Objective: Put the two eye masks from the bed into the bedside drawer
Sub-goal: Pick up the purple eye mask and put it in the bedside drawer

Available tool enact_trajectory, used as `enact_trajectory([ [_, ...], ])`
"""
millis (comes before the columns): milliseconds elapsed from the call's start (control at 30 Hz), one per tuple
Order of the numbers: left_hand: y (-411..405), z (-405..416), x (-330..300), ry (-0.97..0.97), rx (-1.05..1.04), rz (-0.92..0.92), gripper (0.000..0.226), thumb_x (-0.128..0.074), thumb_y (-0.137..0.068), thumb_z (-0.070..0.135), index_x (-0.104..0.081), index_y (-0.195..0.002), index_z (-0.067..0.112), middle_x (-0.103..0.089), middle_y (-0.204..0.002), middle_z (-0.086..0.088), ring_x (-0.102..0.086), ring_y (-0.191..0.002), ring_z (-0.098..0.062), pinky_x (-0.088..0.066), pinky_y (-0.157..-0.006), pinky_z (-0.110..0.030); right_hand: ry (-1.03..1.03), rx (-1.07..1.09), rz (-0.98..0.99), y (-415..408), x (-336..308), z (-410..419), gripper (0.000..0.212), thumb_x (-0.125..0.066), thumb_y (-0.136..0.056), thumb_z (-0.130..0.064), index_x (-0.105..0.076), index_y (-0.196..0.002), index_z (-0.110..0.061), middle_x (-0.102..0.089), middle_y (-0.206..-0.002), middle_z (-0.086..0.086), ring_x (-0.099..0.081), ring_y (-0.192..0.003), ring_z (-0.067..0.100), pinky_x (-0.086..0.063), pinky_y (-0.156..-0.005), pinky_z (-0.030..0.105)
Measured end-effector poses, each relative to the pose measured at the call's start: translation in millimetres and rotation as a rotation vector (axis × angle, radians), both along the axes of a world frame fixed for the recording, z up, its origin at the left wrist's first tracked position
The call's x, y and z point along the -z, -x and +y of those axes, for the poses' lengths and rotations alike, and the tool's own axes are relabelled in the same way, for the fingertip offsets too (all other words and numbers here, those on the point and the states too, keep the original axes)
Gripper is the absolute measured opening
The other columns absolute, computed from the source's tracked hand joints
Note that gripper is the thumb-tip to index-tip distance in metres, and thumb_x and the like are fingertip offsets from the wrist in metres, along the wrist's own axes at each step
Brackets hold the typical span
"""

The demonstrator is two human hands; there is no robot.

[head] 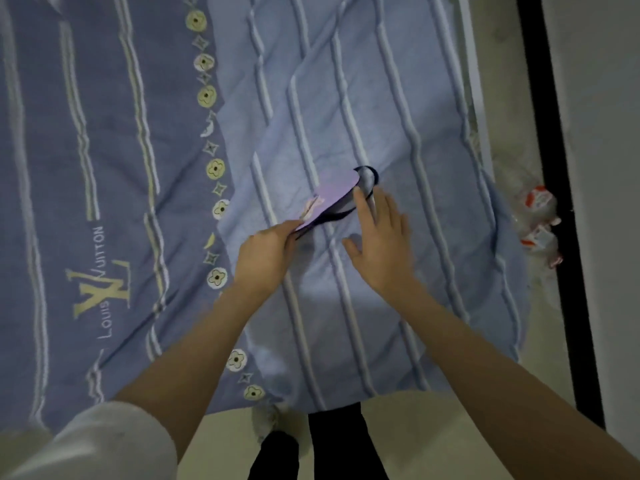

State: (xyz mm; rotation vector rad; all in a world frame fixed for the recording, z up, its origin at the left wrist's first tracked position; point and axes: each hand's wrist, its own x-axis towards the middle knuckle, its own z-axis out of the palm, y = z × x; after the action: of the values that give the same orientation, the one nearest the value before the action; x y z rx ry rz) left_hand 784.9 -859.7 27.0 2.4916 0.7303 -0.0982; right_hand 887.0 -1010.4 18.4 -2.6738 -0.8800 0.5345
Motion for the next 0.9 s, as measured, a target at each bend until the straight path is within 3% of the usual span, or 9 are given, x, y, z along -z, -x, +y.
enact_trajectory([
  [100,23,26,-44,-0.055,-0.008,-0.075,0.029,-0.043,-0.092,0.013,-0.060,-0.116,0.014,-0.070,-0.084,-0.024,-0.062,-0.070,-0.041,-0.043,-0.054,-0.037,-0.054,-0.199,-0.134,5,-36,39,0.044,-0.068,-0.075,-0.029,-0.062,-0.115,-0.011,-0.055,-0.132,0.022,-0.048,-0.124,0.044,-0.038,-0.095,0.064],
  [167,48,42,-76,-0.105,-0.056,-0.143,0.030,-0.042,-0.090,0.017,-0.063,-0.112,0.014,-0.072,-0.086,-0.021,-0.063,-0.070,-0.040,-0.048,-0.056,-0.040,-0.104,-0.259,-0.157,16,-65,67,0.029,-0.064,-0.075,-0.031,-0.070,-0.094,-0.010,-0.061,-0.124,0.021,-0.054,-0.119,0.042,-0.041,-0.094,0.059],
  [233,85,58,-114,-0.164,-0.134,-0.196,0.034,-0.039,-0.086,0.021,-0.064,-0.109,0.016,-0.073,-0.084,-0.019,-0.064,-0.072,-0.039,-0.049,-0.058,-0.040,-0.137,-0.314,-0.069,42,-101,99,0.029,-0.057,-0.083,-0.031,-0.067,-0.101,-0.009,-0.060,-0.126,0.018,-0.051,-0.122,0.037,-0.040,-0.097,0.048],
  [300,128,71,-149,-0.218,-0.204,-0.252,0.032,-0.040,-0.086,0.021,-0.065,-0.107,0.015,-0.073,-0.080,-0.017,-0.064,-0.067,-0.039,-0.046,-0.055,-0.035,-0.165,-0.378,0.032,76,-136,130,0.026,-0.049,-0.090,-0.028,-0.064,-0.101,-0.010,-0.065,-0.112,0.015,-0.057,-0.108,0.035,-0.043,-0.079,0.039],
  [433,247,93,-222,-0.350,-0.407,-0.387,0.028,-0.048,-0.087,0.018,-0.063,-0.110,0.011,-0.072,-0.098,-0.014,-0.067,-0.083,-0.034,-0.052,-0.068,-0.036,-0.325,-0.405,0.291,186,-213,190,0.033,-0.048,-0.092,-0.024,-0.053,-0.061,-0.012,-0.062,-0.066,0.016,-0.058,-0.074,0.036,-0.037,-0.058,0.037],
  [500,310,101,-252,-0.394,-0.515,-0.429,0.029,-0.051,-0.085,0.011,-0.062,-0.113,0.009,-0.070,-0.108,-0.014,-0.066,-0.094,-0.031,-0.051,-0.079,-0.036,-0.436,-0.330,0.578,250,-250,213,0.039,-0.051,-0.090,-0.022,-0.048,-0.052,-0.017,-0.053,-0.056,0.006,-0.058,-0.070,0.031,-0.050,-0.059,0.042],
  [600,418,100,-300,-0.513,-0.640,-0.456,0.032,-0.048,-0.083,0.014,-0.065,-0.109,0.011,-0.070,-0.107,-0.016,-0.066,-0.094,-0.033,-0.052,-0.078,-0.037,-0.520,-0.316,1.053,357,-303,236,0.022,-0.052,-0.090,-0.016,-0.066,-0.083,-0.001,-0.064,-0.083,0.014,-0.065,-0.077,0.027,-0.059,-0.064,0.032],
  [700,517,88,-341,-0.655,-0.699,-0.432,0.031,-0.050,-0.081,0.009,-0.066,-0.108,0.010,-0.070,-0.109,-0.014,-0.065,-0.099,-0.030,-0.051,-0.083,-0.034,-0.505,-0.494,1.294,460,-347,246,0.028,-0.048,-0.089,-0.012,-0.062,-0.109,0.002,-0.067,-0.096,0.014,-0.067,-0.084,0.023,-0.057,-0.075,0.029],
  [900,688,59,-399,-0.926,-0.812,-0.239,0.039,-0.045,-0.076,0.007,-0.065,-0.110,0.010,-0.069,-0.111,-0.014,-0.061,-0.100,-0.036,-0.051,-0.083,-0.045,-0.441,-0.898,1.632,648,-408,248,0.025,-0.044,-0.094,-0.025,-0.064,-0.098,-0.010,-0.064,-0.087,0.006,-0.061,-0.083,0.015,-0.050,-0.082,0.030],
])
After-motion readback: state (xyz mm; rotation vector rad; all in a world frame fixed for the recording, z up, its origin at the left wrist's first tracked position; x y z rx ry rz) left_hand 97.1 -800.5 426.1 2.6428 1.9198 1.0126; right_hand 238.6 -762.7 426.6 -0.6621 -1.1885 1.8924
